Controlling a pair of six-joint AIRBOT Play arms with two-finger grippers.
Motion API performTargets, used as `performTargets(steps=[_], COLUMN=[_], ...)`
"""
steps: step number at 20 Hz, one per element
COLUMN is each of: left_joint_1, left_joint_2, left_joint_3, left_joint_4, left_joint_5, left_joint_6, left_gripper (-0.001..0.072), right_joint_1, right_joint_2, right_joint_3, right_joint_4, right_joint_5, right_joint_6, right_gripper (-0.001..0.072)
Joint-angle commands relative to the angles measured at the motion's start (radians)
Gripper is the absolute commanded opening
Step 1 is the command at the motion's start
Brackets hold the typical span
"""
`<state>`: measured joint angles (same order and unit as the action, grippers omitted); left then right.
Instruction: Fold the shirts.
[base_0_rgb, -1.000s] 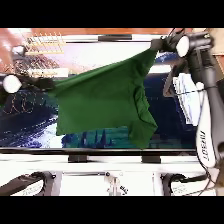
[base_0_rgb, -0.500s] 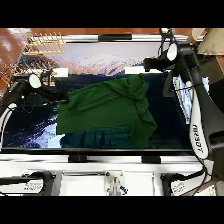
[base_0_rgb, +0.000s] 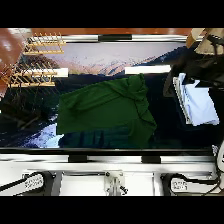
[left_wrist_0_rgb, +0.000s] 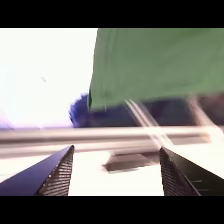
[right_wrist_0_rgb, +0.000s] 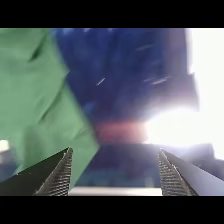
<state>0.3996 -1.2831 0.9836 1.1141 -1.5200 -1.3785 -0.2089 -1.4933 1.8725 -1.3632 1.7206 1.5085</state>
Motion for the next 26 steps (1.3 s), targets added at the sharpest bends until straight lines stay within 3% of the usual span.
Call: performTargets(steps=[1, 7, 15, 16, 17, 18, 20, 23, 26], left_joint_1=[0.128, 0.061, -0.078, -0.092, -0.101, -0.104, -0.103, -0.101, -0.101], left_joint_2=[0.029, 0.022, -0.117, -0.116, -0.116, -0.116, -0.111, -0.088, -0.048], left_joint_3=[-0.224, -0.295, -0.294, -0.294, -0.294, -0.294, -0.294, -0.294, -0.294], left_joint_4=[-0.151, -0.189, -0.328, -0.338, -0.338, -0.337, -0.337, -0.337, -0.337], left_joint_5=[0.08, 0.362, 0.48, 0.512, 0.52, 0.514, 0.491, 0.456, 0.441], left_joint_6=[0.147, 0.166, 0.158, 0.132, 0.113, 0.113, 0.125, 0.167, 0.183], left_gripper=[0.0611, 0.0609, 0.0586, 0.0482, 0.0197, 0.0083, 0.003, 0.0029, 0.0029], right_joint_1=[-0.113, -0.112, -0.112, -0.111, -0.112, -0.112, -0.112, -0.075, 0.002], right_joint_2=[0.013, 0.013, 0.013, 0.013, 0.013, 0.013, 0.013, 0.013, 0.013], right_joint_3=[-0.005, -0.005, -0.005, -0.013, -0.04, -0.082, -0.217, -0.46, -0.617], right_joint_4=[0.194, 0.177, 0.167, 0.13, 0.059, -0.014, -0.011, 0.182, 0.074], right_joint_5=[0.099, 0.053, 0.014, 0.013, 0.032, 0.049, 0.071, -0.015, -0.153], right_joint_6=[-0.002, -0.003, -0.002, -0.013, -0.027, -0.026, -0.023, -0.053, -0.073], right_gripper=[0.0627, 0.0628, 0.0628, 0.0627, 0.0628, 0.0627, 0.0628, 0.0628, 0.0628])
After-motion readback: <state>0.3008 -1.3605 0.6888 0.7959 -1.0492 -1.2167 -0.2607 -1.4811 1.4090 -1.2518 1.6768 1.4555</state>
